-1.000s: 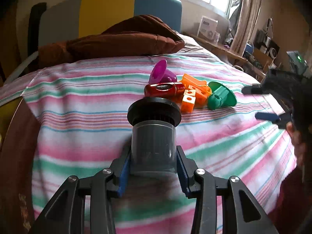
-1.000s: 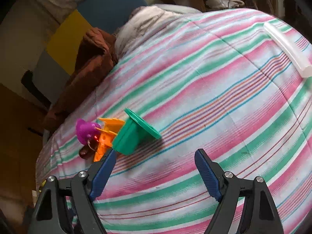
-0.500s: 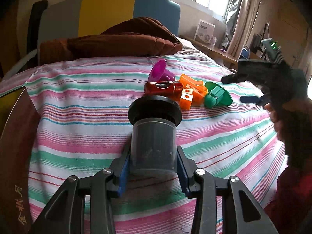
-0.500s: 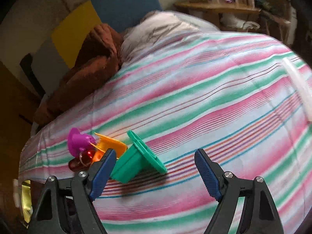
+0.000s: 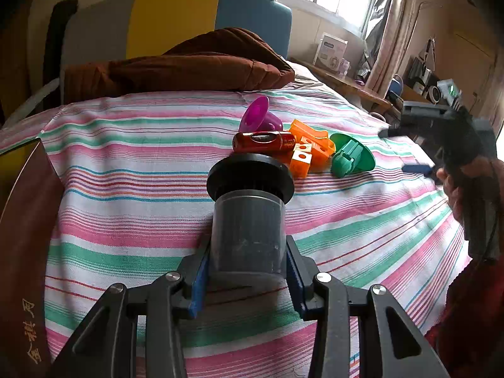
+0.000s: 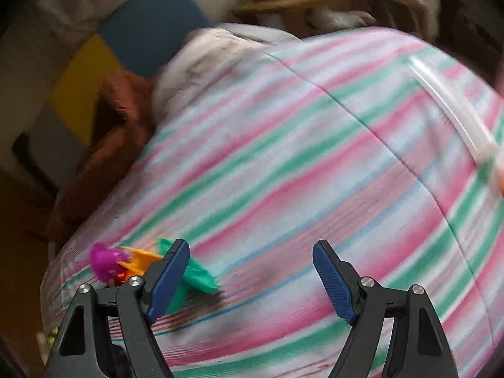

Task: Organize rigid objects
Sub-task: 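Grasp the green funnel cup with the right tool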

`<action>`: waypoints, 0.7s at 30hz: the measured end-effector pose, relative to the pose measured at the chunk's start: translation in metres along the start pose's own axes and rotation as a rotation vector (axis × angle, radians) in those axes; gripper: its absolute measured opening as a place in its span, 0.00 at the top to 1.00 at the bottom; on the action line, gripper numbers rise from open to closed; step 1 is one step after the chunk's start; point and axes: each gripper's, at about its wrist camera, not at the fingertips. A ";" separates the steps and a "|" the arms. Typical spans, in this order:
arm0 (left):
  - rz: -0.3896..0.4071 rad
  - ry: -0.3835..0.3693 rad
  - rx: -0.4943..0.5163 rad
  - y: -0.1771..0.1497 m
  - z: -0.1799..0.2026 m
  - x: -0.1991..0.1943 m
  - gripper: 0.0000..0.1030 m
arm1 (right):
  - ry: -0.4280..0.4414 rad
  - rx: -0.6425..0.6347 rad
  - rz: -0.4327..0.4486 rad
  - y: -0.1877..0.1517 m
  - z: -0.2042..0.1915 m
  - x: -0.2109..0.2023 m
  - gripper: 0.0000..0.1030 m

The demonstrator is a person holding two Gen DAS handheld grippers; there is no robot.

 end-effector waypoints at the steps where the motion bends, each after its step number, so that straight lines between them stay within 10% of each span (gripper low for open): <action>1: 0.000 0.002 0.002 0.000 0.000 0.000 0.59 | 0.011 -0.043 0.011 0.000 -0.009 0.000 0.21; 7: 0.000 -0.001 -0.001 0.000 0.000 0.000 0.59 | 0.019 -0.180 -0.021 -0.006 -0.042 0.027 0.22; 13: 0.000 -0.003 -0.004 0.001 -0.001 0.000 0.59 | -0.166 0.034 -0.037 0.003 0.015 0.027 0.21; 21: 0.002 -0.008 -0.010 0.001 -0.002 0.000 0.59 | -0.009 0.062 0.018 0.010 0.012 0.000 0.18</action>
Point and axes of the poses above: each gripper's, at about its wrist camera, not at the fingertips, and x roughly the way its jaws point, z to its right, y to its top, and after that the axes turned 4 degrees about z, right-handed
